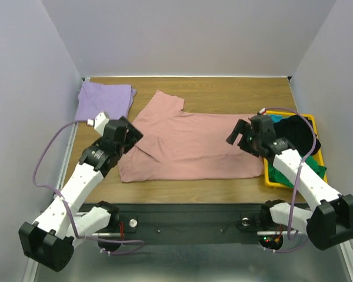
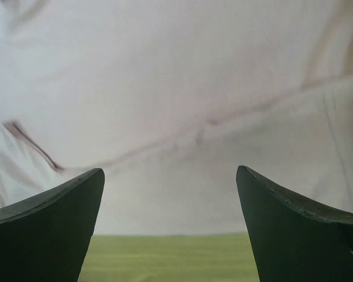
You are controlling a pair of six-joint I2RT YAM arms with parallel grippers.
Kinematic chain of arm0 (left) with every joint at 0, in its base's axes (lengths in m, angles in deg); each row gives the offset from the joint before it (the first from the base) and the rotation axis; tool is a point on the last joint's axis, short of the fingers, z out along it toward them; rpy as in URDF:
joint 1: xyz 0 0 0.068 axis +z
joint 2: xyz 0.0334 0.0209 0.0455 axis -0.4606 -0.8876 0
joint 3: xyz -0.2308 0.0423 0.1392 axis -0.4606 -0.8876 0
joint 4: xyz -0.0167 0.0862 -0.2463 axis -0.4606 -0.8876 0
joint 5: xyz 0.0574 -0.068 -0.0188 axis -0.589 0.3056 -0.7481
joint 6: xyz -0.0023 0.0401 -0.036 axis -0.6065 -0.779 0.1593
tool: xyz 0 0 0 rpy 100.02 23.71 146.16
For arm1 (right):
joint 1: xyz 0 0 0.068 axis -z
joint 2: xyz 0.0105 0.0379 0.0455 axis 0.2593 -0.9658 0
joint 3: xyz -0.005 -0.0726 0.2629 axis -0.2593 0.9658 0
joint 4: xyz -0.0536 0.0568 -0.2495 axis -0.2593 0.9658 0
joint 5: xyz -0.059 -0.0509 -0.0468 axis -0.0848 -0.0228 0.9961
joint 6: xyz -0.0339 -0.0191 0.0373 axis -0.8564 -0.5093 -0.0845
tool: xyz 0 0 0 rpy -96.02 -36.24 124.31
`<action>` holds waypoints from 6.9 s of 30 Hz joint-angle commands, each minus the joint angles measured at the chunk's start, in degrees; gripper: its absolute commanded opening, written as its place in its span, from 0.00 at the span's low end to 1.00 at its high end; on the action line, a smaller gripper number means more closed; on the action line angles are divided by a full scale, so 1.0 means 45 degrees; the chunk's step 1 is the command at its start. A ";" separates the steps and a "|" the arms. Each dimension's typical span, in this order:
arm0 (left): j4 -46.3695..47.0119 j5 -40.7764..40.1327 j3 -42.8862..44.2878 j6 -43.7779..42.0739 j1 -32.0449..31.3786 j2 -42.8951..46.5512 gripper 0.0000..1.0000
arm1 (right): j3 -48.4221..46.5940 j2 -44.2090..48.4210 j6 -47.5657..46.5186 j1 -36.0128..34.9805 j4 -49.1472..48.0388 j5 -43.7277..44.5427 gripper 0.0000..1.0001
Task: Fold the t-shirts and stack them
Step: Fold the tshirt
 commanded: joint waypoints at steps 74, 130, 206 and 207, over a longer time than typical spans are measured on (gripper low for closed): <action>0.4568 -0.1406 1.8425 -0.7819 0.0985 -1.9059 0.00 | -0.5932 -0.7385 -0.1164 0.0608 -0.0770 0.4402 1.00; 1.1290 0.2677 0.4012 -0.9324 0.0946 -0.9445 0.00 | -1.0545 -1.2445 -0.0714 0.2053 -0.0379 0.4635 0.00; 0.6391 0.2385 0.1955 -0.4381 -0.0089 -0.7604 0.91 | -0.0544 -0.2915 -0.1652 0.0608 -0.2586 -0.1068 1.00; 0.6059 0.2268 0.2208 -0.4381 -0.0186 -0.8284 0.84 | -0.0311 -0.2758 -0.1555 0.0627 -0.2586 -0.1067 1.00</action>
